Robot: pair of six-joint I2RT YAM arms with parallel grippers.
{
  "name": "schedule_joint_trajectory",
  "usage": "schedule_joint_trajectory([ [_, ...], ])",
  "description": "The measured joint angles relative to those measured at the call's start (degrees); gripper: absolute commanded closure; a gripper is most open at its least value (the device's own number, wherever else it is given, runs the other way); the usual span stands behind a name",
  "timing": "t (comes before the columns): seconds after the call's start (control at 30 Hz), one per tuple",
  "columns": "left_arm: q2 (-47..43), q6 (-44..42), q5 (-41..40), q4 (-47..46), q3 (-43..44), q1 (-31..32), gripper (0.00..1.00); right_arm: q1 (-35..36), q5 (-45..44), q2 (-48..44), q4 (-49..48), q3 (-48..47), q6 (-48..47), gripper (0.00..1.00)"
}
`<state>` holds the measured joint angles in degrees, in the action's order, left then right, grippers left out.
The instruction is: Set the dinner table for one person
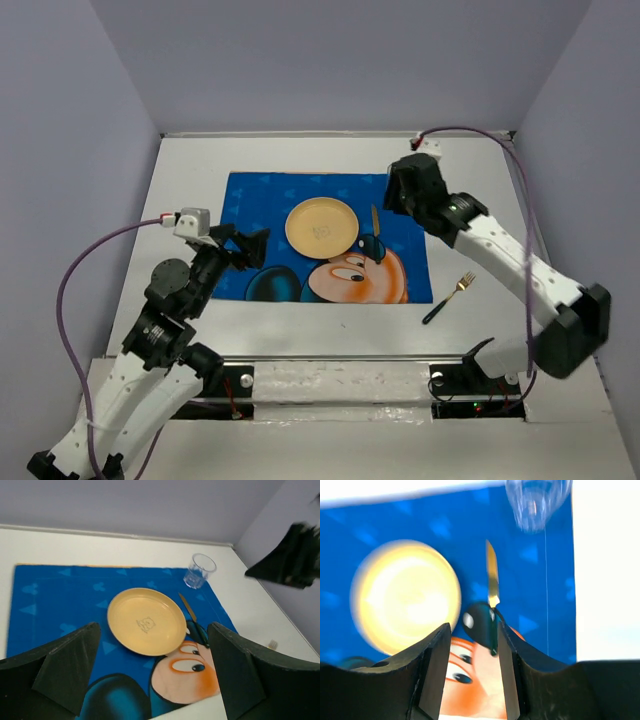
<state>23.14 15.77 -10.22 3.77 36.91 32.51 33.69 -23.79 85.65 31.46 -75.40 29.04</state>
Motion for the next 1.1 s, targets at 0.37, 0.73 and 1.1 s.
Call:
schedule_joint_trajectory([
  [0.37, 29.07, 9.92, 6.69, -14.49, 0.04, 15.58, 0.02, -0.26, -2.4, -41.72, -4.24, 8.81, -3.82, 0.52],
  [0.73, 76.52, 1.99, -2.75, -16.83, 31.52, 41.7, 0.16, -0.28, -0.92, -53.68, -3.34, 10.78, -6.62, 0.53],
  [1.1, 101.13, -4.22, -4.55, -8.15, 54.75, 45.38, 0.22, -0.28, 1.77, -56.0, -1.9, 12.48, -6.97, 0.53],
])
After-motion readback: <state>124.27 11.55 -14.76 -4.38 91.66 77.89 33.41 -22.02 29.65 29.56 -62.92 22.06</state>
